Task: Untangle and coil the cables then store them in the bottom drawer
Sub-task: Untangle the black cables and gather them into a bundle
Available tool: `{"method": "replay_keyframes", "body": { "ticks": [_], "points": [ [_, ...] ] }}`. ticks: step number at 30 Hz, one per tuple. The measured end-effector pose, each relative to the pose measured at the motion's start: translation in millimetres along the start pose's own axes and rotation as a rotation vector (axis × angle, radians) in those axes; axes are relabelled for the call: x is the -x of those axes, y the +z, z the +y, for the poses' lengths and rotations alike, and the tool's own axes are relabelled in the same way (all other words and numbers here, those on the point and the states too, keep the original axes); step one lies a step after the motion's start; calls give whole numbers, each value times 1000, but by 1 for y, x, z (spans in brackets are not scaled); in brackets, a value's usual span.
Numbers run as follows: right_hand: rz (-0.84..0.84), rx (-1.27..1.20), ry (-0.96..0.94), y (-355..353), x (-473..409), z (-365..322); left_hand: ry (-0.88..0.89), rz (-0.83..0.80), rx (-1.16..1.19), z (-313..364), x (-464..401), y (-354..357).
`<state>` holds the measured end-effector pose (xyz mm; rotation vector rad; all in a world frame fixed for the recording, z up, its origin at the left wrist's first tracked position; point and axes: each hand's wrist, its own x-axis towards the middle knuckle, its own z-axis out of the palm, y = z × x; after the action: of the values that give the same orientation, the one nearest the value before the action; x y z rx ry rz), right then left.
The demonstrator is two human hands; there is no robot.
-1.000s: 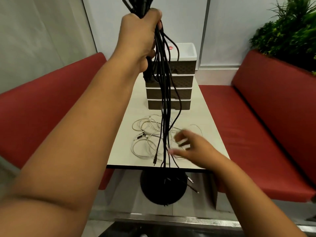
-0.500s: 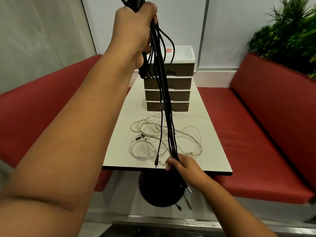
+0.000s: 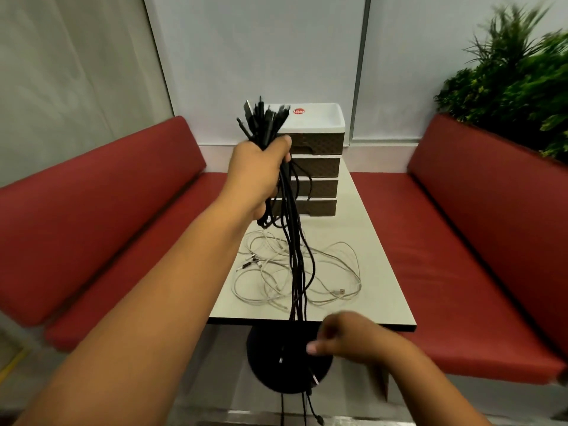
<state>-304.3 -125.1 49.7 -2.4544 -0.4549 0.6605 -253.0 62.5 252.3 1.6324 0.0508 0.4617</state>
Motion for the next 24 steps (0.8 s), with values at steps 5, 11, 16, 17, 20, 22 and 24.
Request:
{"method": "replay_keyframes", "body": {
  "ticks": [5,11,16,17,20,22,24],
  "points": [
    [597,-458,-317,-29,30,-74,-50,-152,-16,-20,39,8],
    [561,-544,-280,4,27,-82,-127,-411,-142,-40,68,0],
    [453,-755,-164,26,22,-55,-223,-308,-220,-61,56,-36],
    [436,-739,-126,32,18,-45,-248,-287,-150,-61,55,-43],
    [335,-752,-33,50,10,-16,-273,-258,79,-53,55,-63],
    [279,-786,19,61,8,0,-258,-252,155,-46,56,-70],
    [232,-726,98,73,5,18,-256,-259,227,-37,57,-73]
  ]
}}
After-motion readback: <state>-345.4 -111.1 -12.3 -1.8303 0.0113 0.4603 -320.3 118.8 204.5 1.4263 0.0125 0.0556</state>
